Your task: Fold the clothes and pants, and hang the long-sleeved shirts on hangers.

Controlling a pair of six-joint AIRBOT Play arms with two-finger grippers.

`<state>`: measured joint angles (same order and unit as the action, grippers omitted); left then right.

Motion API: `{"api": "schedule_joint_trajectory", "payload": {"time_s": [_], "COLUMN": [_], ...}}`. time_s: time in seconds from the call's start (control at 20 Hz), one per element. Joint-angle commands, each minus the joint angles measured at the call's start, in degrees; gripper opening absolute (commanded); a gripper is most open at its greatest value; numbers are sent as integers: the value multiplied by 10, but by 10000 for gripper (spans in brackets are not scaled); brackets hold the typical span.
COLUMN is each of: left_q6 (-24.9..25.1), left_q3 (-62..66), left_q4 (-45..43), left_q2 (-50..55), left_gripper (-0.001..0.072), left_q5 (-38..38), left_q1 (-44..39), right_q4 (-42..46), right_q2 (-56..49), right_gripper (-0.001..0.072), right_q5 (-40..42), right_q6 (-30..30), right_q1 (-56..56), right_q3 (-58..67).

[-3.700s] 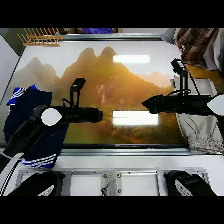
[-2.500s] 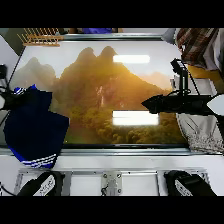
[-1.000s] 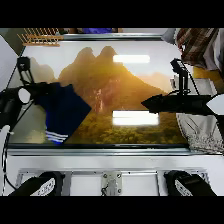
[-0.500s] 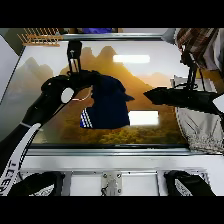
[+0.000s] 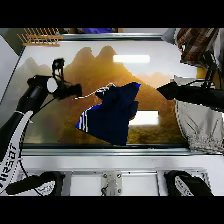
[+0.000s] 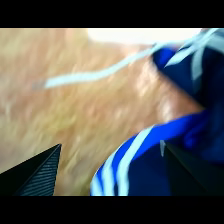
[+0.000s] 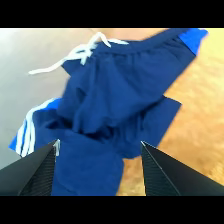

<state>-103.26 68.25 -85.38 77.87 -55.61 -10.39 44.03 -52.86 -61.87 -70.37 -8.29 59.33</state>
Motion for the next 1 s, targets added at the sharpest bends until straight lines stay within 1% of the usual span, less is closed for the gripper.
{"api": "schedule_joint_trajectory", "payload": {"time_s": [0.0, 0.15, 0.25, 0.3, 0.35, 0.4, 0.45, 0.65, 0.7, 0.75, 0.85, 0.9, 0.95], "left_q6": [62, 103, 136, 144, 146, 153, 155, 160, 160, 159, 158, 158, 158], "left_q3": [-128, -201, -226, -236, -242, -245, -246, -245, -245, -245, -245, -245, -245], "left_q4": [92, 165, 212, 224, 224, 225, 224, 224, 224, 224, 224, 224, 225], "left_q2": [-10, -10, -10, -10, -10, -10, -10, -10, -10, -10, -10, -10, -10], "left_gripper": [698, 698, 698, 698, 698, 698, 698, 698, 631, 489, 125, 12, 12], "left_q5": [-36, 11, 33, 40, 42, 42, 42, 59, 65, 69, 73, 72, 70], "left_q1": [80, 103, 101, 95, 88, 78, 65, 27, 24, 24, 29, 35, 43], "right_q4": [9, 9, 9, 10, 10, 10, 10, 7, 7, 7, 3, 3, 4], "right_q2": [-35, -85, -120, -136, -153, -172, -191, -268, -285, -301, -325, -337, -347], "right_gripper": [553, 553, 552, 552, 552, 533, 483, 483, 484, 483, 483, 483, 483], "right_q5": [-7, -8, -7, -7, -4, 2, 10, 73, 96, 120, 139, 139, 139], "right_q6": [1, -3, -3, -3, -3, -3, -3, -8, -29, -47, -51, -51, -51], "right_q1": [-10, -1, 15, 24, 34, 45, 55, 86, 89, 90, 90, 91, 91], "right_q3": [0, 0, 0, 0, 0, 0, 0, 0, 1, 1, 8, 12, 14]}}
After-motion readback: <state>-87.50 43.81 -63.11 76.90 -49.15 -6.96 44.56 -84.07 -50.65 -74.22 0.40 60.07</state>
